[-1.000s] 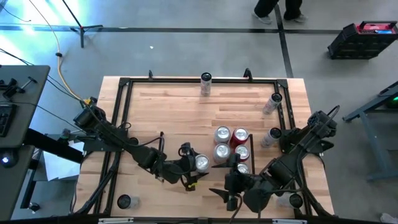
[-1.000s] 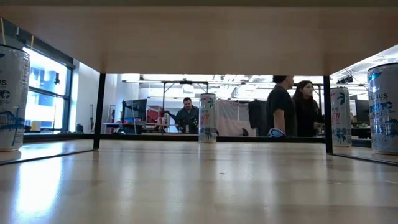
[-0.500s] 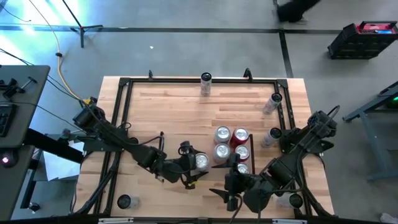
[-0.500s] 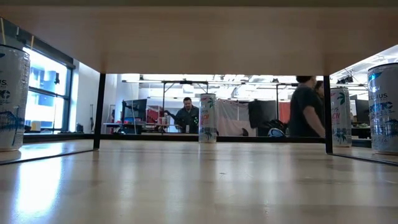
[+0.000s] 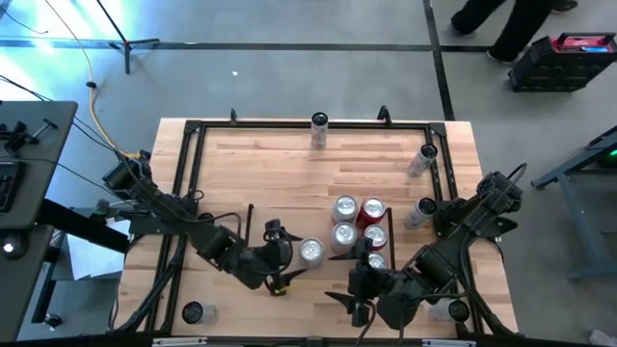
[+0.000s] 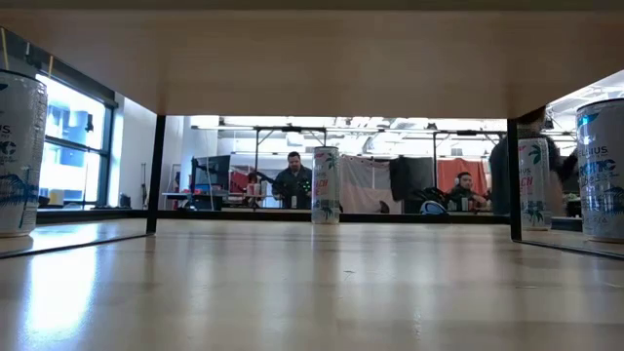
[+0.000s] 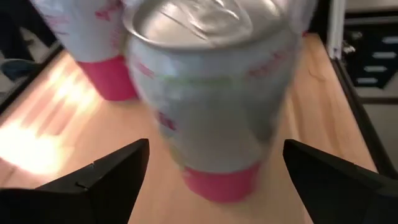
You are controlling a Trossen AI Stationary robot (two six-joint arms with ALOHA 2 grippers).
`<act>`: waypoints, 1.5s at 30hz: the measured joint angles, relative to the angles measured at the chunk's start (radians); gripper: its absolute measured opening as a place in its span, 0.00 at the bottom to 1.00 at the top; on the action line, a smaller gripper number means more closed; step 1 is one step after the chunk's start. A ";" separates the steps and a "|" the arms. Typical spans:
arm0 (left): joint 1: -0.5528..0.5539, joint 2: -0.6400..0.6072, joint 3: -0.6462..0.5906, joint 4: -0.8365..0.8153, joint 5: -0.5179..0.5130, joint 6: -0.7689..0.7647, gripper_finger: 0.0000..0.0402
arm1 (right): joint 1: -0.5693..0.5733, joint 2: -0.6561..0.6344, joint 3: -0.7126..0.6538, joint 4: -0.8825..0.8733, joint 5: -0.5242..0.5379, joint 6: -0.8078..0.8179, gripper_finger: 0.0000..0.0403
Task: Place canned beverage on shelf
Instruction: Put the pink-white soda can on the shelf aligned with the other pink-white soda cans
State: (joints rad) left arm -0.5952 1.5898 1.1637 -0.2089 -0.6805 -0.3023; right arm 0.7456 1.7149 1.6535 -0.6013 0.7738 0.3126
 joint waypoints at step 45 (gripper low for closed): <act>-0.040 -0.082 -0.002 -0.106 0.092 0.061 0.90 | -0.047 0.025 0.000 -0.183 0.076 0.005 0.85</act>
State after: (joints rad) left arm -0.6355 1.5077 1.1622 -0.3148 -0.5885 -0.2408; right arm 0.6988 1.7401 1.6535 -0.7844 0.8498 0.3177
